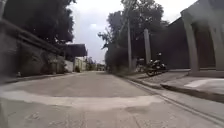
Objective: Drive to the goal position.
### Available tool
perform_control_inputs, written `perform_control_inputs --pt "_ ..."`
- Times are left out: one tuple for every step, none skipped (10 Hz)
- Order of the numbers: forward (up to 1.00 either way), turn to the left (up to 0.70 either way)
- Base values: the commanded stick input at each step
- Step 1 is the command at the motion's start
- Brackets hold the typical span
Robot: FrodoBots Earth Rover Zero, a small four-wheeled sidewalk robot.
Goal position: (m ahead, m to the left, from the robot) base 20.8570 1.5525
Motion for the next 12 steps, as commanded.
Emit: perform_control_inputs --pt "0.7 0.0" --pt "0.7 0.0" --pt "0.7 0.0" --pt "0.7 0.0" --pt "0.7 0.0" --pt "0.7 0.0" --pt "0.7 0.0" --pt "0.7 0.0" --pt "0.7 0.0" --pt "0.7 0.0" --pt "0.7 0.0" --pt "0.7 0.0"
